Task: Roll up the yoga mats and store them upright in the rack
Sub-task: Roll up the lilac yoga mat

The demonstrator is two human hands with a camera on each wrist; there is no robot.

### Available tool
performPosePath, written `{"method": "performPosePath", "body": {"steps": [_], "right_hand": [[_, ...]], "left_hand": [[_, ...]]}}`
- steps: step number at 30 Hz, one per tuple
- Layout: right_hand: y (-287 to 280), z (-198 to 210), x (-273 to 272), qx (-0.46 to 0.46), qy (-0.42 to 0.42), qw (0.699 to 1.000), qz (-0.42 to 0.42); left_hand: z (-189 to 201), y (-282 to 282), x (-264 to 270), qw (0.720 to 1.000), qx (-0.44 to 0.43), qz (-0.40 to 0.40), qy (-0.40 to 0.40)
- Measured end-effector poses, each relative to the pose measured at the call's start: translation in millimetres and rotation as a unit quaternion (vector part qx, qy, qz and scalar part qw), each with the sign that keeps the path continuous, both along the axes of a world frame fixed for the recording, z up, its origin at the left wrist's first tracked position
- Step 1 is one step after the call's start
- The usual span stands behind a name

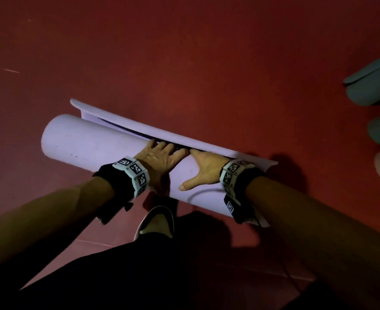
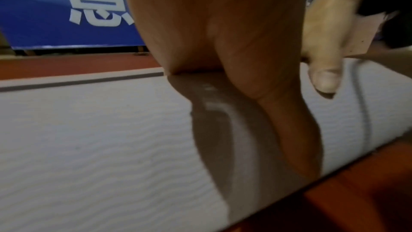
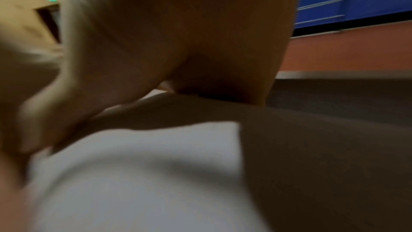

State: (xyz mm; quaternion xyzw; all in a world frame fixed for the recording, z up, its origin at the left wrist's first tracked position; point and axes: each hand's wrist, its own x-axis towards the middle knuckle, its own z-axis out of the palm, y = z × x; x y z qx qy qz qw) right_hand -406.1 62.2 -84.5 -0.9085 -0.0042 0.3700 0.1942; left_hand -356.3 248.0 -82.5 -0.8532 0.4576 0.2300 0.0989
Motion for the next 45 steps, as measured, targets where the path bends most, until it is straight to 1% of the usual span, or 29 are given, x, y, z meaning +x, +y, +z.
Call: {"method": "performPosePath", "body": {"steps": [3,5,7,10,14,17,20,22,23,25,26,27,29,31,32,34,37,38,42,43,45], "right_hand": [[5,-3,-23,-0.084,-0.088,0.992,0.026],[8,-2,-34,-0.129,-0.12,0.984,0.027],[6,-5,-35,-0.115,-0.127,0.985,0.021],[-3,-6,-27,-0.073,-0.115,0.991,0.014],[-5,-6,-25,-0.065,-0.12,0.99,0.016],[-6,0,-26,-0.094,-0.16,0.982,0.034],[-9,11,-21,-0.148,-0.228,0.959,0.081],[-11,13,-15,-0.156,-0.251,0.951,0.09],[-11,14,-11,-0.14,-0.249,0.956,0.072],[-10,16,1,-0.096,-0.229,0.969,0.008],[-10,16,8,-0.086,-0.217,0.972,-0.007],[-10,16,15,-0.091,-0.21,0.973,-0.003],[-10,17,26,-0.089,-0.222,0.971,0.012],[-8,22,35,-0.075,-0.233,0.97,0.008],[-6,25,38,-0.083,-0.229,0.97,0.009],[-1,30,42,-0.133,-0.212,0.968,0.025],[9,35,40,-0.212,-0.186,0.955,0.094],[11,36,38,-0.224,-0.182,0.951,0.11],[17,41,35,-0.244,-0.182,0.944,0.127],[19,42,34,-0.247,-0.184,0.943,0.13],[24,42,30,-0.246,-0.191,0.941,0.13]], "left_hand": [[1,-4,15,0.999,0.004,0.019,0.042],[2,-8,21,0.999,0.008,0.012,0.049],[4,-6,19,0.999,0.008,-0.005,0.041],[2,6,10,0.999,-0.045,-0.028,-0.002],[3,15,12,0.997,-0.074,-0.015,0.019],[7,12,14,0.998,-0.069,0.004,-0.007],[15,4,14,0.997,-0.048,0.019,-0.049],[19,0,13,0.998,-0.044,0.034,-0.036],[20,-1,14,0.997,-0.054,0.045,-0.025],[20,0,16,0.995,-0.074,0.063,-0.006],[19,1,18,0.995,-0.079,0.067,0.001],[20,1,20,0.994,-0.082,0.07,0.008],[23,0,22,0.993,-0.088,0.081,0.012],[25,0,22,0.993,-0.085,0.084,-0.017],[26,1,21,0.993,-0.08,0.082,-0.037],[25,0,17,0.992,-0.074,0.085,-0.056],[24,-1,19,0.992,-0.071,0.086,-0.055],[25,-1,21,0.991,-0.077,0.093,-0.049],[25,-6,25,0.984,-0.105,0.143,-0.009],[24,-7,24,0.983,-0.107,0.15,-0.008],[20,-10,23,0.982,-0.097,0.157,-0.031]]}}
